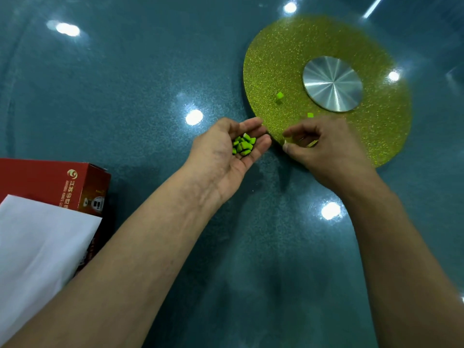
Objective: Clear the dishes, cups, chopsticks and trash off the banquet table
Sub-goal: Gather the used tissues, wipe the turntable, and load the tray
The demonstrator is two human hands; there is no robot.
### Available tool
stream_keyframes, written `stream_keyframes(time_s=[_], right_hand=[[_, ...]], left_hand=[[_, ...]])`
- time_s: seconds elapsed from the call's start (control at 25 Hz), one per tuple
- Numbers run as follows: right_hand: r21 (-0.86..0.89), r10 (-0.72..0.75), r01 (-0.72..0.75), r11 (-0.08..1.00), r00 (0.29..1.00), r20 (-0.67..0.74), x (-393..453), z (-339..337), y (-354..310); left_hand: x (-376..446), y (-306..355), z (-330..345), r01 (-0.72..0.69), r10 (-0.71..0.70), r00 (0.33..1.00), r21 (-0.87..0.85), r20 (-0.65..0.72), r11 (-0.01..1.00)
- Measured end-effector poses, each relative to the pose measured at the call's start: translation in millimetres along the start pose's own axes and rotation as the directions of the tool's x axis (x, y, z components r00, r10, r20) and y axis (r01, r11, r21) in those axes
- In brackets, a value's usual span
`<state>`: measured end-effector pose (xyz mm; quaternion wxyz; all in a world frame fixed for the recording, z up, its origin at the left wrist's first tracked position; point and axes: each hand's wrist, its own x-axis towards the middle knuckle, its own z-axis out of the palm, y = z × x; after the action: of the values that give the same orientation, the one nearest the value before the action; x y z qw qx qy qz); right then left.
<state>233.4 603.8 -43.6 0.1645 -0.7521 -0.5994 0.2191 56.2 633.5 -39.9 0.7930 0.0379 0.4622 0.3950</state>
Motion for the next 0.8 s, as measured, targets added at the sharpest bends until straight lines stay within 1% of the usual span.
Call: stream_keyframes(time_s=[0.12,0.2,0.24,0.28,0.32,0.36,0.4,0.44,0.48,0.52,0.56,0.6,0.64,0.68,0.72,0.76,0.8], right_hand=[[0.029,-0.006,0.006,1.0,1.0,0.004,-1.3,4.6,-1.0],[0.096,0.025,-0.023,0.995,0.999,-0.026,-2.4,3.0,-2.5],[0.182,0.041,-0.032,0.983,0.998,-0.047,-4.0,1.4,-4.8],[0.314,0.05,-0.03,0.949,0.997,-0.056,-6.0,-0.7,-8.2],[0.463,0.036,-0.014,0.886,0.999,-0.039,-7.9,-3.4,-12.8],[0.584,-0.013,0.009,0.811,1.0,0.003,-9.3,-6.4,-17.2],[0.652,-0.072,0.028,0.757,0.997,0.04,-10.1,-8.6,-20.1],[0.664,-0.099,0.043,0.747,0.994,0.046,-9.9,-10.5,-20.7],[0.619,-0.068,0.046,0.784,0.998,0.011,-8.0,-12.0,-19.2],[0.515,0.003,0.029,0.857,0.998,-0.062,-4.0,-13.5,-14.5],[0.364,0.068,-0.013,0.931,0.988,-0.138,0.9,-15.2,-8.8],[0.198,0.101,-0.066,0.978,0.98,-0.169,5.2,-16.4,-2.6],[0.056,0.111,-0.105,0.993,0.985,-0.13,8.0,-16.3,1.9],[-0.042,0.113,-0.115,0.992,0.992,-0.049,9.3,-14.6,4.3],[-0.099,0.11,-0.108,0.989,0.994,0.014,9.3,-11.8,6.0],[-0.132,0.095,-0.091,0.987,0.995,0.03,8.8,-8.9,7.8],[-0.143,0.071,-0.07,0.987,0.997,0.005,7.6,-6.1,8.7]], left_hand=[[1.9,-1.7,0.7,-0.007,0.007,1.0,0.011,-0.004,1.0],[3.7,-2.9,3.0,-0.003,0.003,1.0,0.015,0.0,1.0],[4.9,-3.4,4.6,-0.001,0.001,1.0,0.016,-0.001,1.0],[6.1,-4.2,6.3,0.002,-0.002,1.0,0.017,0.001,1.0],[7.1,-5.3,8.8,0.007,-0.007,1.0,0.018,0.007,1.0],[7.8,-6.2,11.4,0.012,-0.012,1.0,0.019,0.014,1.0],[8.2,-7.3,13.8,0.017,-0.018,1.0,0.019,0.018,1.0],[8.6,-8.1,16.1,0.026,-0.026,0.999,0.019,0.021,0.999],[8.6,-8.9,18.1,0.035,-0.036,0.999,0.021,0.023,0.999],[8.4,-9.3,19.2,0.043,-0.043,0.999,0.022,0.026,0.999],[8.3,-9.4,19.6,0.046,-0.046,0.999,0.02,0.029,0.999],[8.5,-9.5,19.5,0.045,-0.046,0.998,0.016,0.03,0.999],[8.8,-9.6,19.0,0.043,-0.043,0.999,0.013,0.029,0.999],[9.1,-9.4,18.1,0.04,-0.04,0.999,0.013,0.025,0.999],[9.3,-9.5,17.6,0.039,-0.039,0.999,0.012,0.023,0.999],[9.5,-9.1,17.1,0.038,-0.039,0.999,0.011,0.022,0.999],[9.6,-8.8,16.7,0.038,-0.038,0.999,0.011,0.023,0.999]])
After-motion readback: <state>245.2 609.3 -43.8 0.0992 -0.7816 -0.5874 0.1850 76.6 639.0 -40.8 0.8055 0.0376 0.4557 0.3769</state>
